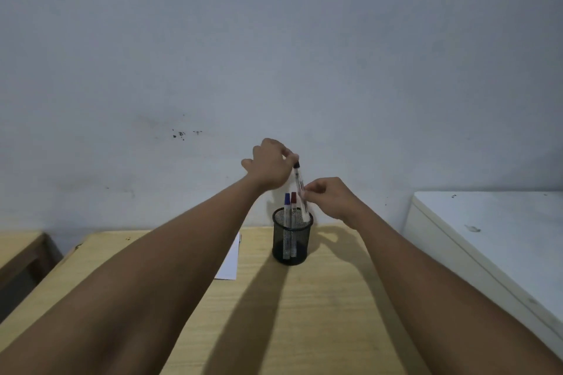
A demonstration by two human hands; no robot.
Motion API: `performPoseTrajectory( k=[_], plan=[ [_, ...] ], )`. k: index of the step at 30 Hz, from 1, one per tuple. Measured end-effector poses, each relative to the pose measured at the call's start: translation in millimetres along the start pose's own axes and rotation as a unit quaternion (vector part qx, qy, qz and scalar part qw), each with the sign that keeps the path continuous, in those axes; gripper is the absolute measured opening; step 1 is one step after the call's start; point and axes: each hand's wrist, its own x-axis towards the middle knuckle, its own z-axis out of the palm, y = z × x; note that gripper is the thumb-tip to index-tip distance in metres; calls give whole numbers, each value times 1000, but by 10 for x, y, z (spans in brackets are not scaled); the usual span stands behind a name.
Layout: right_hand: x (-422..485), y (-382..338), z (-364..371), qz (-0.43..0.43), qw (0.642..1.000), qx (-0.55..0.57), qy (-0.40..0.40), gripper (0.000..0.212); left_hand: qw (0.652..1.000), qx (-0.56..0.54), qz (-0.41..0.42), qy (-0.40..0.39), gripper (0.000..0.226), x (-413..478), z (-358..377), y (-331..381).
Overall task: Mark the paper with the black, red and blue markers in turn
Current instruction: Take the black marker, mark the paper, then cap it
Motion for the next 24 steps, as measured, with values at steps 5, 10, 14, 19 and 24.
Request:
performPoseTrajectory(
  k=[5, 10, 14, 19, 24],
  plan=[
    [-256, -370, -45, -3, 997, 70, -46, 15, 970, -233, -53, 41, 37, -181, -711, -24],
    [-399, -702, 71, 4, 923, 385, 9, 11, 959, -272, -67, 40, 18, -544, -1236, -321],
    [-476, -969, 349, 5, 850, 527, -3, 4, 980, -198, -37, -1, 15, -827, -1433, -545],
    [-565, -1170, 814, -14, 882, 466, -70, 5, 998, 13, 17, 59, 15, -991, -1482, -698],
    [-517, -1162, 1092, -15, 906, 416, -74, 5, 959, 210, 139, 128, 17, -1103, -1580, -905]
  ],
)
